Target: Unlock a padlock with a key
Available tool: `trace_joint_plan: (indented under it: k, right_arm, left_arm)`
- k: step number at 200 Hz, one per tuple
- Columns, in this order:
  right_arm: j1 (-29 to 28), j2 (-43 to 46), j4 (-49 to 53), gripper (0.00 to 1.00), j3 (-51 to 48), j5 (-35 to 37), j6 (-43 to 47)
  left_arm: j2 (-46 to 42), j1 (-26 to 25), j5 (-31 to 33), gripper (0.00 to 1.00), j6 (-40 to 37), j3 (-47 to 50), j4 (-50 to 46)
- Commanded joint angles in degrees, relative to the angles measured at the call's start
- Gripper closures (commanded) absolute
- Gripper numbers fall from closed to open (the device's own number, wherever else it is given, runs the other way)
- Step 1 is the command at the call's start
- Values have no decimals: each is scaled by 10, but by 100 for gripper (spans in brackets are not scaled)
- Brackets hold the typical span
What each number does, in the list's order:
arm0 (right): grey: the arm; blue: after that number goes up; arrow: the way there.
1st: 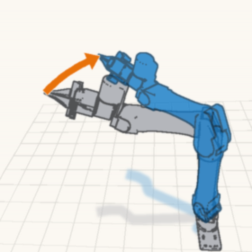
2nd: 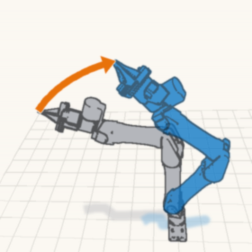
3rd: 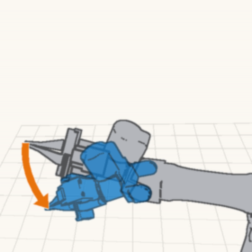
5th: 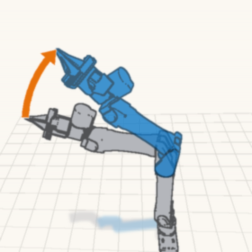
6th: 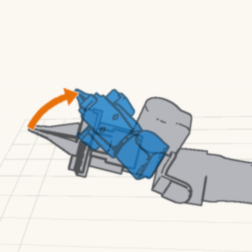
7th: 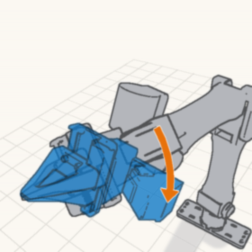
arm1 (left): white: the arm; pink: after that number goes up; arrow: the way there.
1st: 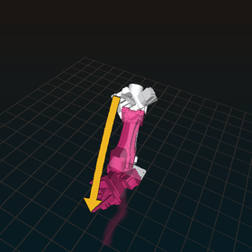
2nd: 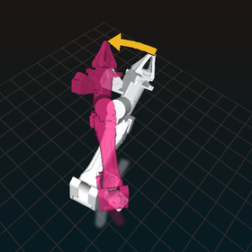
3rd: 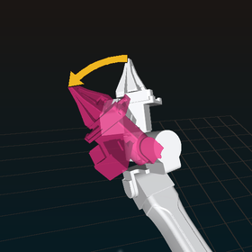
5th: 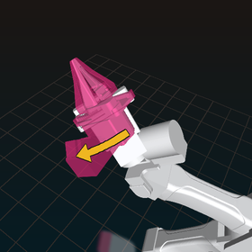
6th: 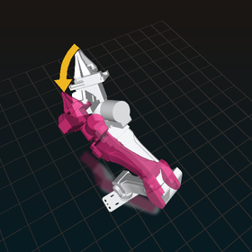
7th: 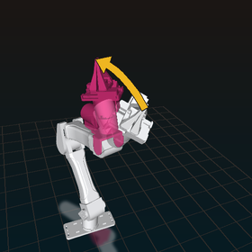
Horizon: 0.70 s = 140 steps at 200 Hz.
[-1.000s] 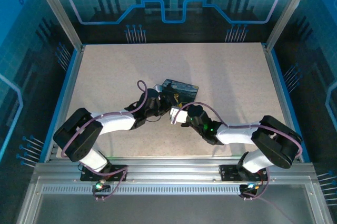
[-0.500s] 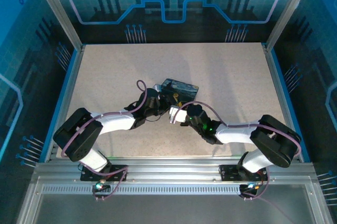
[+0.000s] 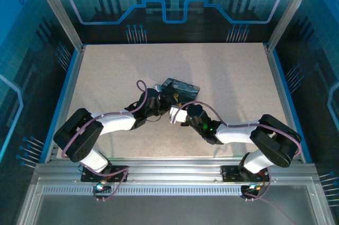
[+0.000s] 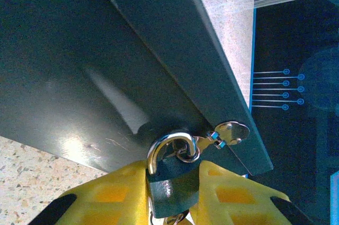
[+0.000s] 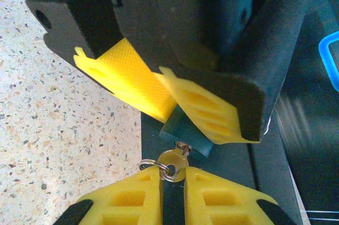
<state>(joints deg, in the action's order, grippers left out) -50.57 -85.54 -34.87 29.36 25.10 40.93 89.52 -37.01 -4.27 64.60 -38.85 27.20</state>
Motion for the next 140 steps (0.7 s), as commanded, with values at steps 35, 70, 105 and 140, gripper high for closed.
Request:
trace_joint_plan:
  k: [35,70,105,140]
  right_arm:
    - [-2,-10,-24,85,10,-18,-33]
    - [-2,-11,-30,84,7,-30,-51]
    - [-1,-9,-43,79,-1,-1,-13]
    - [-2,9,-41,64,-13,5,27]
  left_arm:
    - [-7,-11,-25,75,2,-14,25]
    - [-15,-10,-22,75,2,-12,23]
    - [-19,-10,-22,75,6,-8,23]
    - [-21,-8,-22,75,11,-7,23]
